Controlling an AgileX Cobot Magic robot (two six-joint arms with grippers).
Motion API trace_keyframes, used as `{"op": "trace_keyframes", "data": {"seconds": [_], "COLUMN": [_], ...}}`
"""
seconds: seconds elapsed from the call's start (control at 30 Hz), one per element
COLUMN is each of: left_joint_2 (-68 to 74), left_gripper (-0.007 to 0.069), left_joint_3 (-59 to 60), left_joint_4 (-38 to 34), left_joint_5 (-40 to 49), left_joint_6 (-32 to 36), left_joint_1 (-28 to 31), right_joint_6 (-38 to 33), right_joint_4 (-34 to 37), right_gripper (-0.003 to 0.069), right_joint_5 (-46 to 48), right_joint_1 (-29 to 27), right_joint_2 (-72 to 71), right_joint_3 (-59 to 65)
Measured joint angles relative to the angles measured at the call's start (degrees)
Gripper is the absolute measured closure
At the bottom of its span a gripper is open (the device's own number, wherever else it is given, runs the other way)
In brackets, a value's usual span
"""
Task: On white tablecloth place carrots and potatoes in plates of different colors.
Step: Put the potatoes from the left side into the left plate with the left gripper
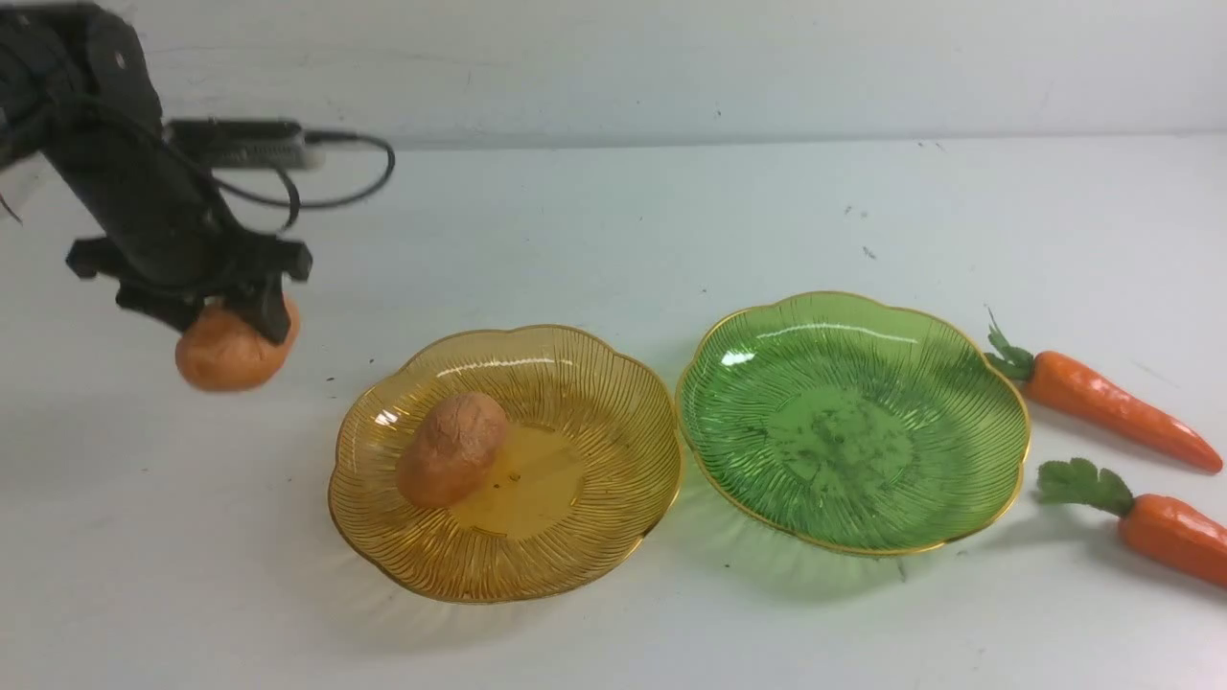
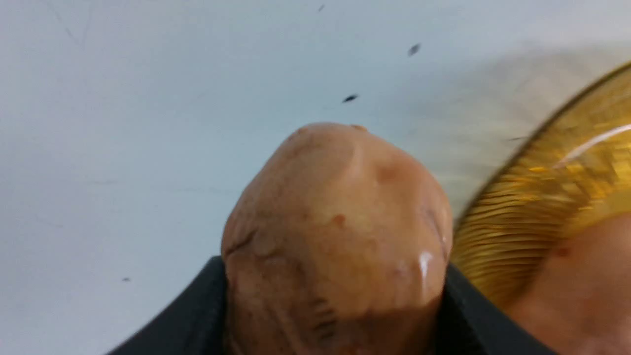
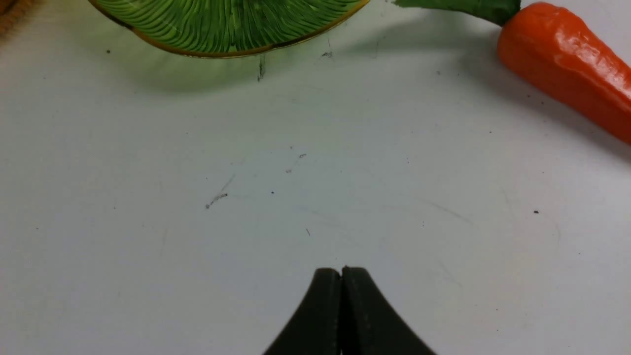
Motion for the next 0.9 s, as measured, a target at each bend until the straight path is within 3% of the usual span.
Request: {"op": "trace_keyframes", "data": {"seconds": [0.17,0.5,0.67,0.9], "left_joint_2": [-1.61,2.22,7.00,9.44], "left_gripper": [0.0246,0.0235,0.0140,0.0010], "left_joint_3": [-5.41,-5.41,-5.41,-5.35], "left_joint_4": [-9.68,-10.21,-4.90,-2.77], "left_joint_5": [2.48,3.13,3.13,3.07], "left_joint_6": [2.27,3.36,4.66,4.85], "left_joint_1": [-4.81,-18.47,-24.07,-24.74], "right_joint_6": [0.00,0.00,0.00,0.00], "right_joint_4": [-0.06,-0.06,0.00,0.00], "right_gripper": [0.0670,0.0670,0.0670,0.0670], "right_joint_5": [-0.20,-0.26,-0.26,-0.16], "right_joint_1": [0.00,0.00,0.00,0.00], "right_joint_2": [0.00,0.00,0.00,0.00], "right_joint_3": [0.00,0.00,0.00,0.00]}}
